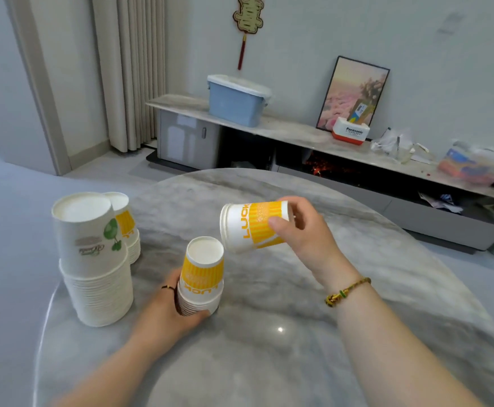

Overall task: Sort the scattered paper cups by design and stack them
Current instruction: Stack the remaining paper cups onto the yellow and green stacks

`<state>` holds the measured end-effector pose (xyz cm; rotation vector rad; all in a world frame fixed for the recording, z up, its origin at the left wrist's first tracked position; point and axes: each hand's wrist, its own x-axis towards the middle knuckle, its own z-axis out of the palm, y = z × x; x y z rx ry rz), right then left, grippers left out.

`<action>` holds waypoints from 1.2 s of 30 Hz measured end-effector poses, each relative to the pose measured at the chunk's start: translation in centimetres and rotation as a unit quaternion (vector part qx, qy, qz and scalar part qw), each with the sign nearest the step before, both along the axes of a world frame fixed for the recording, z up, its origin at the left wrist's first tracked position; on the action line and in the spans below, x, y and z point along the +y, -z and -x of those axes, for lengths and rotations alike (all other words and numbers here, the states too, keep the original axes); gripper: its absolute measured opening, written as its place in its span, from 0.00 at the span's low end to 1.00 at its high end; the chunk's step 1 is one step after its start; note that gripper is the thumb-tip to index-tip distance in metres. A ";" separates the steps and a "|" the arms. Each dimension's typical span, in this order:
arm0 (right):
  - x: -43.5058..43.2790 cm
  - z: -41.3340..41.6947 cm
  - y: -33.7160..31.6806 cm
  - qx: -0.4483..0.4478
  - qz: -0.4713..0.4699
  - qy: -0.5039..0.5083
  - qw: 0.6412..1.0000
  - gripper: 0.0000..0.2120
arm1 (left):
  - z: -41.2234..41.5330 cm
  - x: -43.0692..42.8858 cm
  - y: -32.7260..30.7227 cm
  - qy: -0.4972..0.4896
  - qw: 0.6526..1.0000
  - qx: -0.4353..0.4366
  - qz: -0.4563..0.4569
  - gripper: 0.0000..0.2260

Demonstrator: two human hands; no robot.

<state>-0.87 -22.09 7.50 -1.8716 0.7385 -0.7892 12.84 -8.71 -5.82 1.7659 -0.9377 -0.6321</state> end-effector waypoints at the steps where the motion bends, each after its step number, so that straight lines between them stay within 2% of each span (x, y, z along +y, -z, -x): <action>1: 0.7 0.0 -0.6 0.034 0.028 -0.008 0.999 0.12 | 0.2 0.4 0.1 0.001 1.000 -0.005 0.004 0.27; 5: 3.2 -1.9 -1.8 0.179 0.154 -0.032 0.971 0.24 | 0.8 1.8 0.5 -0.001 1.000 -0.027 -0.009 0.31; 8: 4.2 -4.0 -1.2 0.264 0.226 -0.047 0.937 0.27 | 0.9 2.2 0.7 -0.004 0.999 -0.036 -0.015 0.33; 11: 5.0 -5.7 0.6 0.335 0.206 -0.081 0.916 0.27 | 0.8 2.3 0.8 -0.017 0.999 -0.035 -0.024 0.31; 14: 5.4 -6.3 2.3 0.358 0.156 -0.093 0.916 0.29 | 0.8 2.1 0.9 -0.033 0.997 -0.066 -0.031 0.30; 20: 4.1 -4.9 3.8 0.240 0.046 -0.025 0.969 0.28 | 0.7 1.7 0.6 -0.034 0.991 -0.127 -0.038 0.32; 23: 3.0 -2.9 4.5 0.142 -0.105 0.019 0.984 0.21 | 0.5 1.4 0.5 0.002 0.998 -0.061 -0.011 0.36; 26: 1.9 -0.3 5.3 0.031 -0.293 0.026 0.955 0.10 | 0.7 1.4 -1.1 0.028 0.999 0.000 0.043 0.33; 28: 1.3 0.9 5.9 -0.024 -0.374 0.007 0.927 0.04 | 0.7 1.5 -2.3 0.035 0.997 0.015 0.072 0.32; 31: 1.1 1.0 6.6 -0.069 -0.433 -0.017 0.899 0.09 | 1.0 2.1 -3.7 0.025 0.994 0.010 0.110 0.32; 32: 1.2 0.8 6.6 -0.083 -0.443 -0.016 0.892 0.08 | 1.1 2.3 -4.1 0.014 0.993 -0.002 0.121 0.32; 36: 1.9 -0.5 5.6 -0.159 -0.468 -0.016 0.869 0.07 | 1.3 3.5 -5.4 -0.033 0.978 -0.101 0.179 0.32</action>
